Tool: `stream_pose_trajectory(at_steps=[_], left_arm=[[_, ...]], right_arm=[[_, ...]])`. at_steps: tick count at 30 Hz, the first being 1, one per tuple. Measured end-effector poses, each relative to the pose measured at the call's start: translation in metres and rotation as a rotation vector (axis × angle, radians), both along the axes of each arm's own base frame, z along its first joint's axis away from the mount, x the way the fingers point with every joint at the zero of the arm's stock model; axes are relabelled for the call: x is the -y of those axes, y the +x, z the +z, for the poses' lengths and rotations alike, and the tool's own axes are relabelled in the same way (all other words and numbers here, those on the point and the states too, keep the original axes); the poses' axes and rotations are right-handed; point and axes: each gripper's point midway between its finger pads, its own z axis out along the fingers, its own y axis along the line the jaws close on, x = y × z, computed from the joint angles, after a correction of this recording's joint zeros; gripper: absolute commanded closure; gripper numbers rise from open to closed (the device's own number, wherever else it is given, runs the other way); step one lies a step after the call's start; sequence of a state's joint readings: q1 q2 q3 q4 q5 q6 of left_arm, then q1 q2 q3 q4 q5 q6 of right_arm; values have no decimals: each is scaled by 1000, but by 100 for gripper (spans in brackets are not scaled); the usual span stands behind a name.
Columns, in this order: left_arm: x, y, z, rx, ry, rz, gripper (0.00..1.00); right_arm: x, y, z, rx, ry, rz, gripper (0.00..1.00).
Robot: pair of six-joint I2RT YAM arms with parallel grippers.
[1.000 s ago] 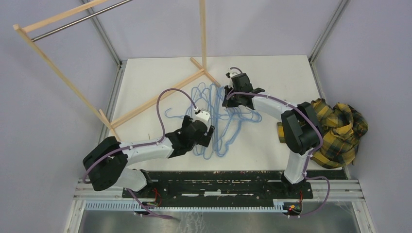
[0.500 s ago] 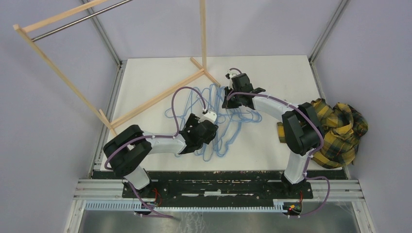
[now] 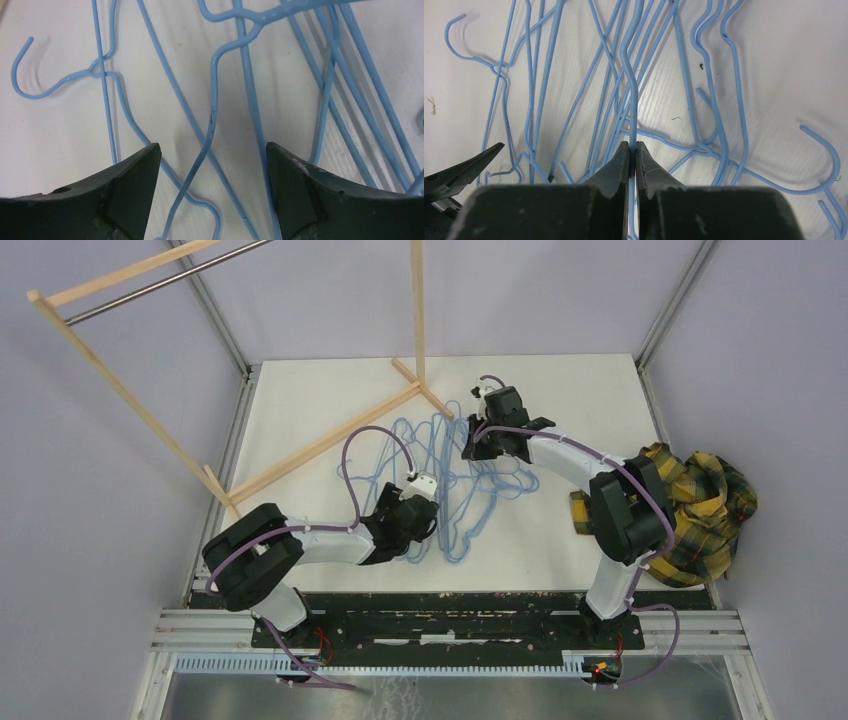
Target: Organize the hangers
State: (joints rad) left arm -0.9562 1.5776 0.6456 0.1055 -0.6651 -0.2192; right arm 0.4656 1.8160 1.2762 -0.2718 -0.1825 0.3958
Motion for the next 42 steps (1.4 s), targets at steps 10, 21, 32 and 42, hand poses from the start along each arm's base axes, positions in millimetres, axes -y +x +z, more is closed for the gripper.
stream_pose_trajectory(at_steps=[10,21,32,42], left_arm=[[-10,-7,-3,-12,-17,31,62],[-7,-7,-7,-40,8,39,97],[14,-17,40,-71,-140,-40,97],[33,-19,91,1,-334,-104,97]], right_arm=[[15,7,9,12,7,-35,90],[16,6,8,2,5,-36,90],[23,7,-15,-38,-27,-41,59],[24,-5,-25,-76,-33,-13,30]])
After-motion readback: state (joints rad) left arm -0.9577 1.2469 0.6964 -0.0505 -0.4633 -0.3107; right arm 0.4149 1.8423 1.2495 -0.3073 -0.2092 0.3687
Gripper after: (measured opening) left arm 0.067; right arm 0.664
